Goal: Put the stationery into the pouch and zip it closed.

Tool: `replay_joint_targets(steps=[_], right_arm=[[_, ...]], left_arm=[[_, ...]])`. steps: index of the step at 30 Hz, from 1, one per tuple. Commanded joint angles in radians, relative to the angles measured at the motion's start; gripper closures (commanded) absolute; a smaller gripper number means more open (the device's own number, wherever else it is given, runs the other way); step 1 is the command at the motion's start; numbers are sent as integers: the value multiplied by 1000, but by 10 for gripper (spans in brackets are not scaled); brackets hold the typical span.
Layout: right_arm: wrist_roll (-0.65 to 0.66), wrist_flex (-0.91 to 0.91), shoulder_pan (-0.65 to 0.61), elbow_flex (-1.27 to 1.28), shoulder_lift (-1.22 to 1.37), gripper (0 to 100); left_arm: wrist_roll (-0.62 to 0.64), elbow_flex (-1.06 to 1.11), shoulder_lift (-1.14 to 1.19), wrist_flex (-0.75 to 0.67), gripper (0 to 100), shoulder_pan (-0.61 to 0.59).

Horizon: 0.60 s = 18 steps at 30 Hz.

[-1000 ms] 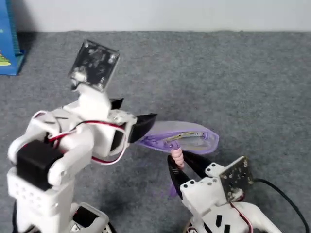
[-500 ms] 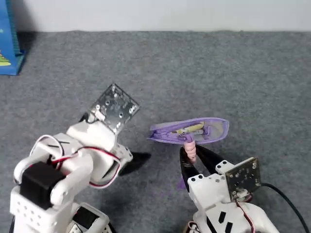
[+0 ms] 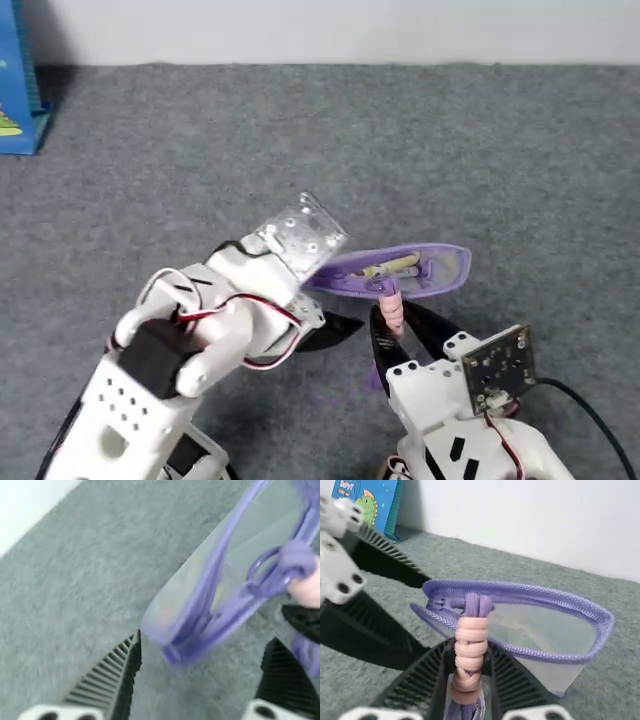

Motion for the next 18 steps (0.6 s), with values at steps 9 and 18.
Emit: replay_joint_targets(steps=[9,18], right_arm=[[14,39,18,-48,-1,991],[123,22,200,-48,-1,991]], left_arm=[[-43,148,-25,-222,643,14],[-41,159,-69,-219,815,15]])
